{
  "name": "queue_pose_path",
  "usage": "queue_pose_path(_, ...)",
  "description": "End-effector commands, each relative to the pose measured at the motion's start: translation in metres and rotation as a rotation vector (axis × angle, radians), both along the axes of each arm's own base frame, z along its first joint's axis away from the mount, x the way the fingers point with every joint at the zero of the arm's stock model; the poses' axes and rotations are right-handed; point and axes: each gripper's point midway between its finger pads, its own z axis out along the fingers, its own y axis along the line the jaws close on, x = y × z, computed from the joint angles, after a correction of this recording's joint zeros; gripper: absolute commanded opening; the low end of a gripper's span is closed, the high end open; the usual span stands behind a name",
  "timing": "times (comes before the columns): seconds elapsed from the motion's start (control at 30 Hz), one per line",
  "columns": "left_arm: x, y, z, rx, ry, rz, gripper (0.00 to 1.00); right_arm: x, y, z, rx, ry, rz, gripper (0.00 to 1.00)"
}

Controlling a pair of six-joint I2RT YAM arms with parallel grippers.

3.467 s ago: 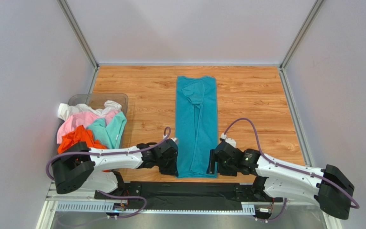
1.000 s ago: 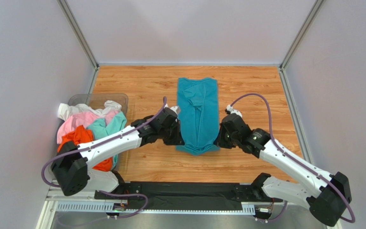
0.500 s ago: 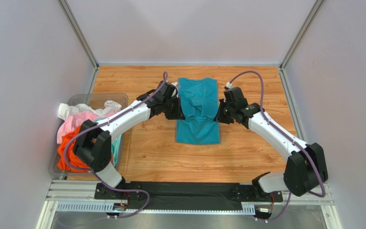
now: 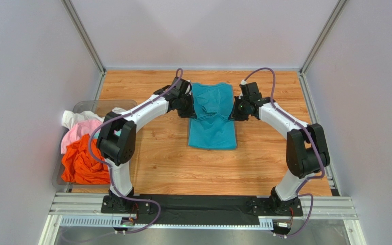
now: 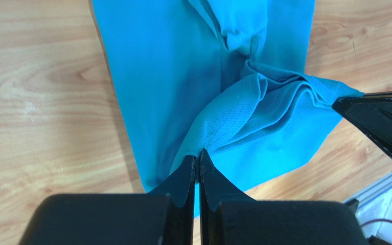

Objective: Fold and stack the t-shirts
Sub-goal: Fold the tshirt

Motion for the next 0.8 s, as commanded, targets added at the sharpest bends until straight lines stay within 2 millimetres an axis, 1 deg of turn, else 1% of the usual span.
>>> queue_pose_path(0.0, 0.017, 0.0, -0.004, 0.012, -0.013, -0.005, 0.0, 0.027, 0.013, 0.013, 0.05, -0.074, 0.04, 0.0)
queue_pose_path(0.03, 0.022, 0.002, -0.005, 0.015, -0.012, 0.003, 0.0, 0.03, 0.014, 0.013, 0.054, -0.074, 0.04, 0.0)
queue_pose_path(0.07, 0.023, 0.002, -0.008, 0.016, -0.008, 0.006, 0.0, 0.032, 0.012, 0.007, 0.049, -0.061, 0.035, 0.0)
queue_pose_path(0.1, 0.025, 0.003, -0.015, 0.027, 0.004, 0.011, 0.0, 0.035, 0.012, 0.005, 0.048, -0.064, 0.033, 0.0)
queue_pose_path(0.17, 0.028, 0.005, -0.018, 0.03, 0.008, 0.018, 0.0, 0.038, 0.011, -0.002, 0.046, -0.05, 0.03, 0.0)
queue_pose_path(0.2, 0.027, 0.005, -0.024, 0.036, 0.02, 0.018, 0.0, 0.04, 0.01, -0.004, 0.045, -0.049, 0.028, 0.0)
queue_pose_path(0.3, 0.028, 0.005, -0.031, 0.041, 0.035, 0.018, 0.0, 0.041, 0.01, -0.012, 0.046, -0.029, 0.024, 0.02)
queue_pose_path(0.33, 0.029, 0.005, -0.032, 0.041, 0.037, 0.02, 0.01, 0.041, 0.01, -0.015, 0.046, -0.022, 0.024, 0.03)
queue_pose_path(0.37, 0.028, 0.006, -0.035, 0.043, 0.043, 0.021, 0.05, 0.042, 0.009, -0.018, 0.046, -0.014, 0.017, 0.06)
queue_pose_path(0.43, 0.028, 0.005, -0.037, 0.041, 0.049, 0.017, 0.06, 0.041, 0.009, -0.021, 0.047, -0.005, 0.014, 0.09)
queue_pose_path(0.5, 0.028, 0.005, -0.037, 0.041, 0.052, 0.02, 0.13, 0.041, 0.008, -0.022, 0.048, 0.001, 0.007, 0.15)
queue_pose_path(0.53, 0.029, 0.004, -0.035, 0.037, 0.047, 0.018, 0.17, 0.04, 0.009, -0.021, 0.053, -0.001, 0.011, 0.17)
queue_pose_path(0.57, 0.029, 0.004, -0.034, 0.04, 0.045, 0.016, 0.31, 0.04, 0.009, -0.02, 0.055, -0.001, 0.008, 0.26)
queue_pose_path(0.63, 0.028, 0.004, -0.028, 0.031, 0.033, 0.013, 0.42, 0.039, 0.008, -0.018, 0.053, -0.007, 0.008, 0.39)
queue_pose_path(0.67, 0.029, 0.004, -0.024, 0.028, 0.028, 0.013, 0.57, 0.037, 0.008, -0.014, 0.053, -0.008, 0.008, 0.5)
queue_pose_path(0.7, 0.027, 0.004, -0.017, 0.022, 0.019, 0.01, 0.66, 0.037, 0.007, -0.011, 0.05, -0.013, 0.006, 0.57)
queue_pose_path(0.73, 0.026, 0.004, -0.014, 0.019, 0.017, 0.009, 0.74, 0.036, 0.006, -0.006, 0.053, -0.023, 0.008, 0.63)
queue_pose_path(0.77, 0.025, 0.004, -0.01, 0.014, 0.012, 0.008, 0.94, 0.034, 0.006, -0.004, 0.05, -0.02, 0.008, 0.71)
